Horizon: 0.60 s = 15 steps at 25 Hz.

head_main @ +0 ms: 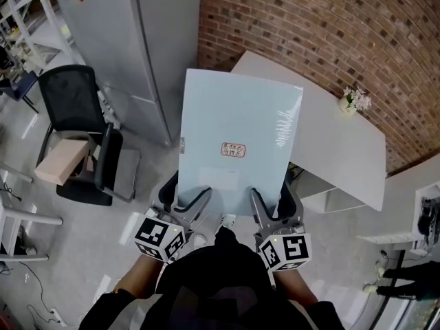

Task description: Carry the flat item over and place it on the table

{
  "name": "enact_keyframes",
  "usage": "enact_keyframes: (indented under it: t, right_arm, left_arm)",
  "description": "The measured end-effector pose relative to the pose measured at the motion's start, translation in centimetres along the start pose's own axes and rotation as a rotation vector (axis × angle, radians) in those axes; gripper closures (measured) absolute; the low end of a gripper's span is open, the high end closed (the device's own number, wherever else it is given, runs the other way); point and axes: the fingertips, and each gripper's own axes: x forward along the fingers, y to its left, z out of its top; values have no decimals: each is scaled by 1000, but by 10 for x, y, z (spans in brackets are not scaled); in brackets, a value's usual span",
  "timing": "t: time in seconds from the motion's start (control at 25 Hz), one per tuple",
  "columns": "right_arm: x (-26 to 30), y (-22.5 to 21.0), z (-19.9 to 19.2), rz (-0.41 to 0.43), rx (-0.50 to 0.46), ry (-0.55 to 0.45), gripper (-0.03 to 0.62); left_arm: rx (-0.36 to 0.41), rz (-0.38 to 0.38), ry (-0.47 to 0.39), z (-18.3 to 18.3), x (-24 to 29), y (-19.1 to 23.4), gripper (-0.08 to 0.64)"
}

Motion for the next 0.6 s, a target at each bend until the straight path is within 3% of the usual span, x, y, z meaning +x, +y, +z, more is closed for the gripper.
enact_keyframes:
  t: [0.6]
  right_arm:
    - [74,-67,0,4,69,14,272]
  left_arm:
    - [24,18,53,14,93,24,206]
